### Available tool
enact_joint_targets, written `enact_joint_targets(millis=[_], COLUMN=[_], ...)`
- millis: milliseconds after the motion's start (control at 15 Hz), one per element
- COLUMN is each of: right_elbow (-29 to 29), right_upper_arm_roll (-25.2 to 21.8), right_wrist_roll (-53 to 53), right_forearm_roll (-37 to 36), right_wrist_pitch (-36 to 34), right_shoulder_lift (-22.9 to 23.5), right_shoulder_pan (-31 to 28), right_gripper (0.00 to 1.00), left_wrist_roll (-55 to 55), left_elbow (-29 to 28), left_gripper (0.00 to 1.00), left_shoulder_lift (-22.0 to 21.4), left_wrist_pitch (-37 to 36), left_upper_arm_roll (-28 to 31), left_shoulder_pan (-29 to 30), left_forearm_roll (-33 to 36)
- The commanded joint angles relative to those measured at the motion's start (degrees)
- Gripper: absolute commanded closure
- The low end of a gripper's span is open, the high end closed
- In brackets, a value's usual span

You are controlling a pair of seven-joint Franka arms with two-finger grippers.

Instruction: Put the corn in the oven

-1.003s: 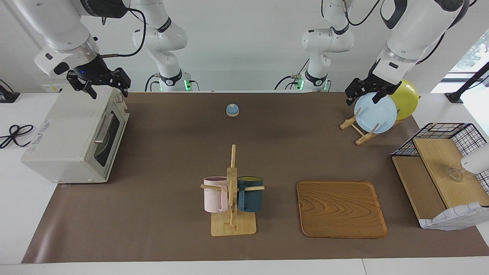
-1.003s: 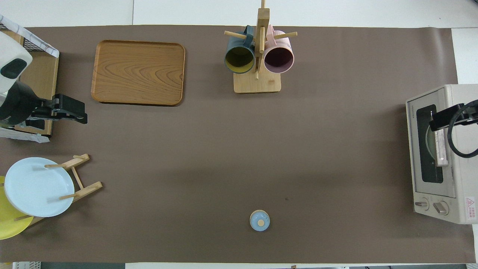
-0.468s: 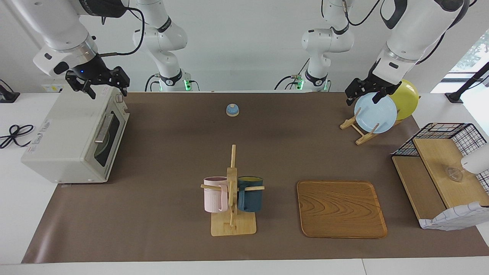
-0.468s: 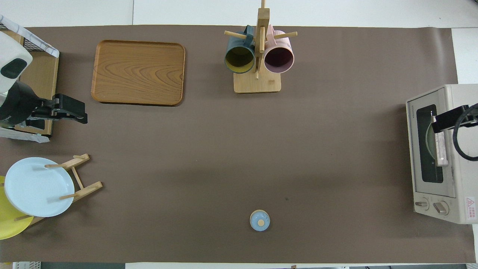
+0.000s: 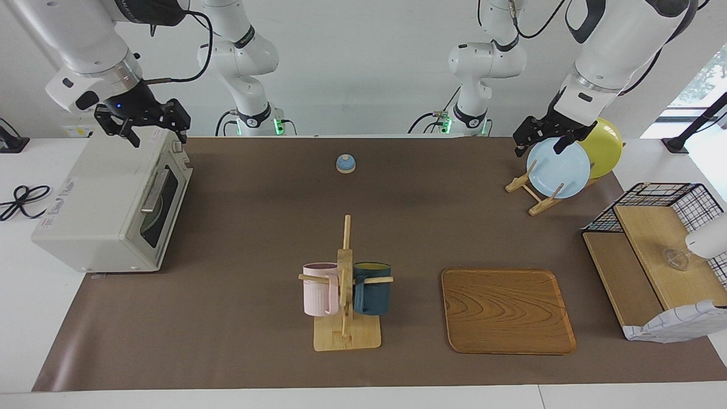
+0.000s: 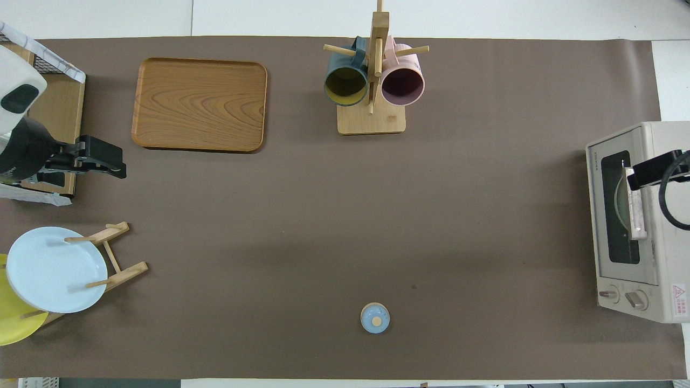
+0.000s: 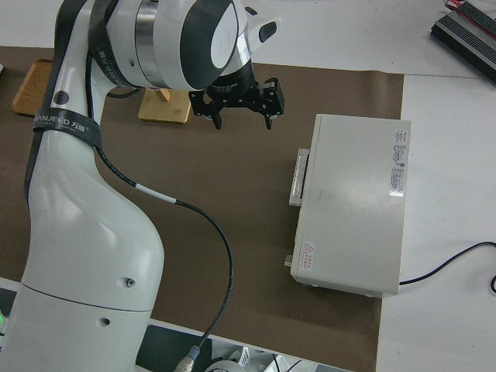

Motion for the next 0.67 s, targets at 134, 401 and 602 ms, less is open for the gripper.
enact_joint_targets(millis=[134, 401, 602], right_elbow=[0.7, 0.8, 0.8], right_upper_arm_roll=[0.2, 0.6, 0.7], right_wrist_roll=[-0.4, 2.3, 3.5], right_forearm_roll=[1.2, 1.1, 0.7], right_wrist_pitch=[0.4, 0.6, 1.2], right_shoulder_lift=[0.3, 0.3, 0.3], right_shoulder_pan=[-1.6, -1.1, -0.3], right_gripper=[0.00, 0.00, 0.00], left_wrist_roll=[0.1, 0.1, 0.1], left_elbow=[-1.0, -1.0, -1.0], left_gripper=[0.00, 0.00, 0.00], left_shoulder_lift=[-1.3, -1.3, -1.3], left_wrist_pitch=[-0.5, -0.5, -0.5], left_upper_arm_roll=[-0.5, -0.5, -0.5], left_shoulder_pan=[0.6, 0.6, 0.6], left_forearm_roll=[0.7, 0.7, 0.7])
